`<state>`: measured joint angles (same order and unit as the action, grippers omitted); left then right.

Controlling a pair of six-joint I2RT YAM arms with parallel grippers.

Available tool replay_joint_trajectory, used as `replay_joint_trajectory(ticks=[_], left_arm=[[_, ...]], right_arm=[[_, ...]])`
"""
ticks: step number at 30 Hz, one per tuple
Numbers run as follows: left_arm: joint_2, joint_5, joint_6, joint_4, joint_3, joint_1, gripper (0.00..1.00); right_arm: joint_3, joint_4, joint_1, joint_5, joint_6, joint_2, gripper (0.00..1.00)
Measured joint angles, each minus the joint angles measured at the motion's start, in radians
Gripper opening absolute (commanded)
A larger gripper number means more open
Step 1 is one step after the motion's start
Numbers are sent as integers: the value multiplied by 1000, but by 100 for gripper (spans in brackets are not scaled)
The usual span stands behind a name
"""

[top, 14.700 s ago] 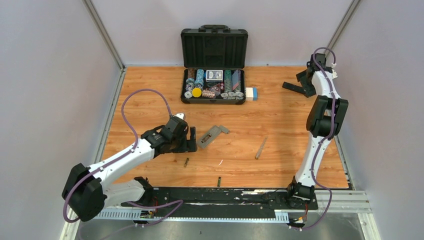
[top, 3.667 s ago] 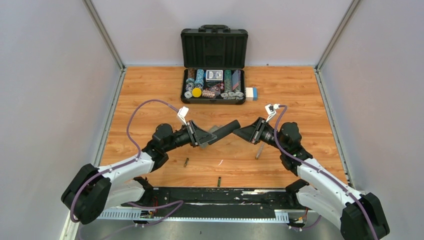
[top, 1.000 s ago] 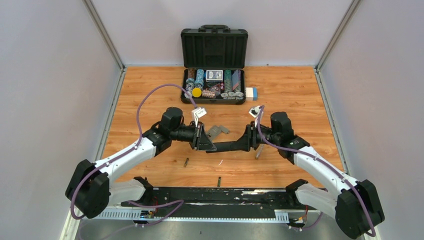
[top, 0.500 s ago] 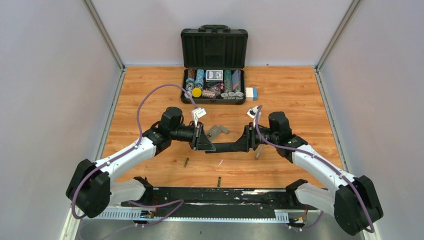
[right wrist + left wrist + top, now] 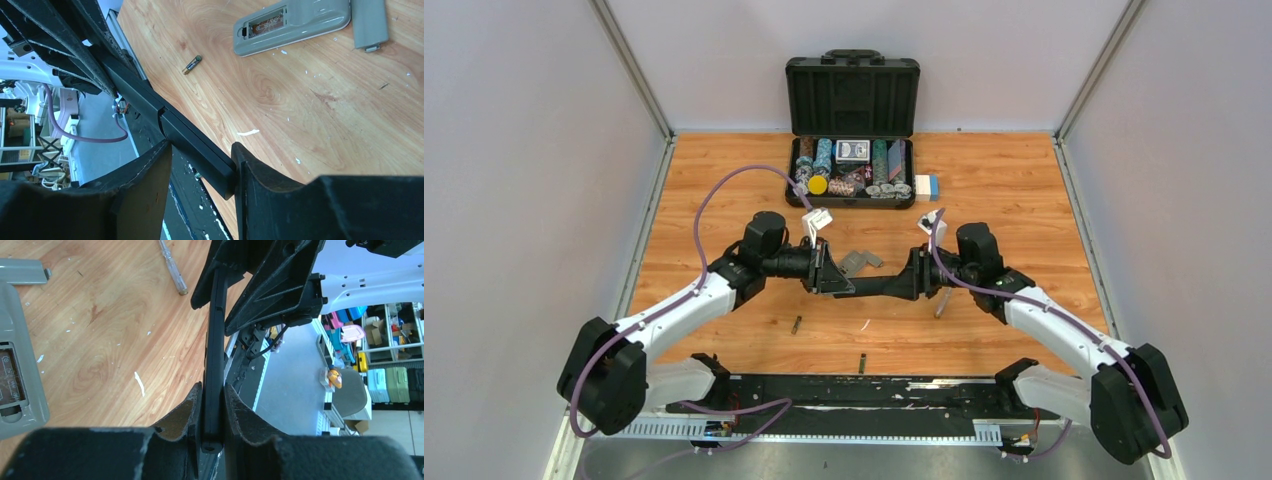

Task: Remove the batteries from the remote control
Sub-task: Remove the battery cover from the remote control.

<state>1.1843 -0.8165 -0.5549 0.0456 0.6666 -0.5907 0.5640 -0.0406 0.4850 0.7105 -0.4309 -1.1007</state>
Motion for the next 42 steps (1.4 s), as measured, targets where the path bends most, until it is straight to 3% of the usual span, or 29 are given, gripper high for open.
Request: replay_joint_trajectory(ticks=[5, 9, 19, 26, 42], left_arm=[[0, -6, -1, 5, 0, 5, 0], [0, -9, -7, 17, 0, 4, 0], [4, 4, -8, 25, 0, 4, 0], [5, 16, -8, 16, -1, 8, 0], [11, 45, -6, -13, -1, 12, 0]], right_arm=[[0, -1, 0, -13, -7, 14, 55], [0, 0, 2, -56, -19, 22, 57], [-7, 1, -6, -128, -61, 60, 42], [-15, -5, -17, -153, -74, 71, 39], [-23, -28, -27, -177, -80, 93, 7]])
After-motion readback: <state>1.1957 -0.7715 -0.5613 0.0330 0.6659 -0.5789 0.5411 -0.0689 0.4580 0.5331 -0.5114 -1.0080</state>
